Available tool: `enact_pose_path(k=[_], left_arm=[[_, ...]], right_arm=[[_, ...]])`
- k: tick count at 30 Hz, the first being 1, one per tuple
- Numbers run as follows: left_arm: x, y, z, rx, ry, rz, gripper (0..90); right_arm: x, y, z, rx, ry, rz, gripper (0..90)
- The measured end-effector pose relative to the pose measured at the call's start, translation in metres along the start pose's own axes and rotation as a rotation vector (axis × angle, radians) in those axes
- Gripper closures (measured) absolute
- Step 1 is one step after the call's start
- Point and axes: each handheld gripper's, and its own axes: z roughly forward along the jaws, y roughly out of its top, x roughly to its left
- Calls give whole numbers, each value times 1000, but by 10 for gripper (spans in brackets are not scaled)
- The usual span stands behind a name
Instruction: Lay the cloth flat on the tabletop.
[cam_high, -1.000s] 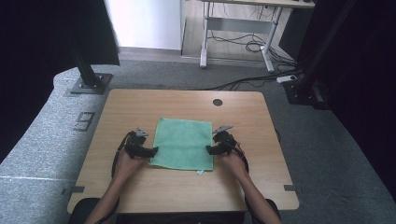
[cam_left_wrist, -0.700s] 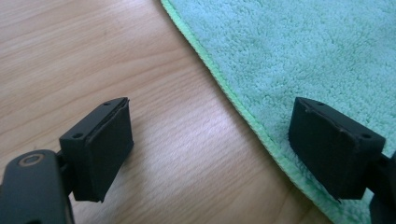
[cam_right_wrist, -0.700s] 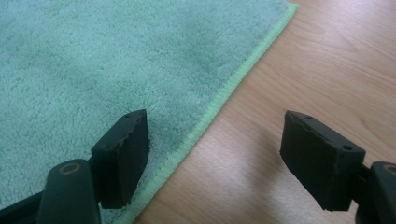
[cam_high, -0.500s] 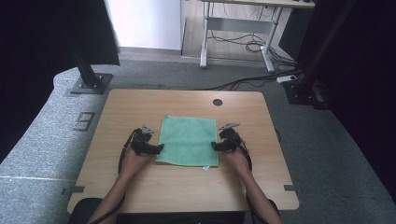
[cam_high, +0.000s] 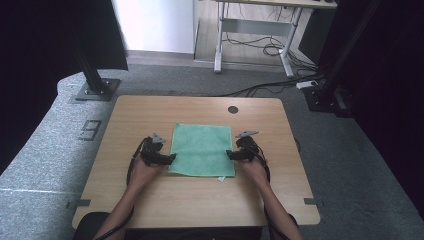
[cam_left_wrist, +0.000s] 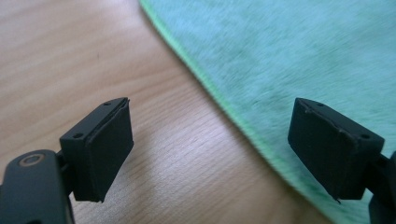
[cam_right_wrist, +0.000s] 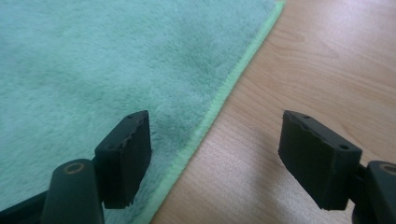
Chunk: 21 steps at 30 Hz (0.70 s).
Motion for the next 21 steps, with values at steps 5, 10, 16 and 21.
enact_pose_path(k=[5, 10, 16, 21], left_arm=[[-2, 0, -19, -22, -37, -2, 141], [-6, -8, -30, 2, -48, 26, 140], [-8, -20, -48, -5, -63, 24, 131], [-9, -33, -57, 14, -52, 31, 119]], right_arm=[[2, 2, -20, -22, 12, -25, 202], [1, -2, -42, -45, 23, -28, 165], [-2, -18, -62, -55, 33, -21, 143], [-4, -36, -70, -44, 35, -7, 128]])
